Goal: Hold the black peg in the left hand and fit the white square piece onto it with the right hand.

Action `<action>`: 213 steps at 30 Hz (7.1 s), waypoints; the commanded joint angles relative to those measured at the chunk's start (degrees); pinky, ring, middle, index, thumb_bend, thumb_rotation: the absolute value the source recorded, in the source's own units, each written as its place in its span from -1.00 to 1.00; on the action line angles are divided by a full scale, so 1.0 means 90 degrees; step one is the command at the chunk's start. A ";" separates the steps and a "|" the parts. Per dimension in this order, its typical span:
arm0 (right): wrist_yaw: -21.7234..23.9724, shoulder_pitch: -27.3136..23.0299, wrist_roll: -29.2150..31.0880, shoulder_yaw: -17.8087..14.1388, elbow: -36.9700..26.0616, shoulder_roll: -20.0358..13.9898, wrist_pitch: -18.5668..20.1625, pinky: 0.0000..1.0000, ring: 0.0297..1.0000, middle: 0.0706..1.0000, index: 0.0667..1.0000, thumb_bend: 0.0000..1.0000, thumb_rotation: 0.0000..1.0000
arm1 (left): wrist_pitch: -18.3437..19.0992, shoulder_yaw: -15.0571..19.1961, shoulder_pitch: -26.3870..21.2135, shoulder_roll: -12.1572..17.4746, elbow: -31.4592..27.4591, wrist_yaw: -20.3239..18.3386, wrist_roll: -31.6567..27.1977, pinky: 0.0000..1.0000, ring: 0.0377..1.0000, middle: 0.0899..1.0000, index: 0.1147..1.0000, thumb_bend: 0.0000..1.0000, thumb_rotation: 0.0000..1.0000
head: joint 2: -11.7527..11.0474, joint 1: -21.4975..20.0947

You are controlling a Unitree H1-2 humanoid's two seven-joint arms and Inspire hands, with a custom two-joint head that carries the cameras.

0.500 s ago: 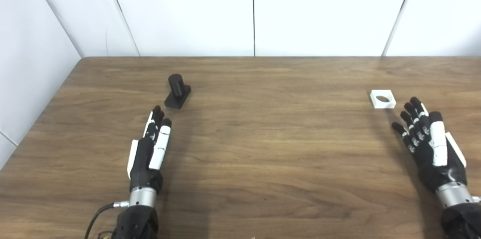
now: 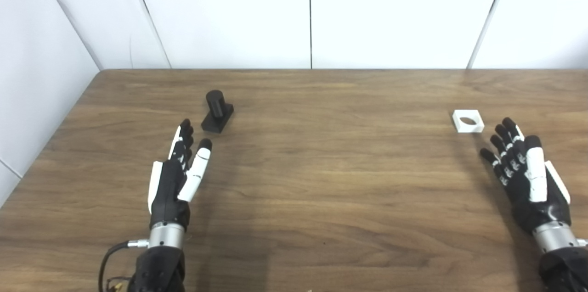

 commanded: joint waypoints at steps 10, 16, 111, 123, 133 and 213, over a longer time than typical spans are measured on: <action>-0.0055 0.0078 0.0056 0.0019 -0.0038 0.0203 -0.0089 1.00 1.00 1.00 1.00 0.14 1.00 | 0.0623 0.0036 -0.0722 0.0217 -0.0509 -0.0551 0.2336 0.98 1.00 1.00 0.97 0.18 0.59 | -0.0059 -0.0025; -0.0005 0.0098 0.0063 0.0025 0.0022 0.0222 -0.0188 1.00 1.00 1.00 1.00 0.16 1.00 | 0.0622 0.0137 -0.1007 0.0035 -0.0160 -0.0824 0.3880 0.99 1.00 1.00 0.83 0.19 0.13 | -0.0092 -0.0041; 0.0013 0.0245 0.0189 -0.0045 -0.0095 0.0124 0.0071 1.00 1.00 1.00 1.00 0.21 1.00 | 0.0623 -0.0839 -0.3508 0.0833 0.4450 -0.0546 0.7104 1.00 1.00 0.90 0.39 0.51 0.05 | -0.0313 -0.0078; 0.0034 0.0297 0.0177 -0.0039 -0.0185 0.0092 0.0109 1.00 1.00 1.00 1.00 0.16 1.00 | 0.0622 -0.0931 -0.3602 0.0778 0.4601 -0.0450 0.7018 1.00 1.00 0.90 0.47 0.53 0.06 | -0.0328 -0.0158; 0.0078 0.0298 0.0171 -0.0006 -0.0157 0.0101 0.0073 1.00 1.00 1.00 1.00 0.17 1.00 | 0.0623 -0.0957 -0.3729 0.0742 0.4737 -0.0449 0.6981 1.00 1.00 0.91 0.44 0.53 0.04 | -0.0338 -0.0206; -0.0022 0.0231 0.0037 -0.0002 -0.0116 0.0193 0.0044 1.00 1.00 1.00 1.00 0.21 1.00 | 0.0620 -0.1113 -0.2393 -0.0145 0.2424 -0.1462 0.5494 0.89 1.00 0.80 -0.15 0.04 -0.87 | -0.0281 -0.0375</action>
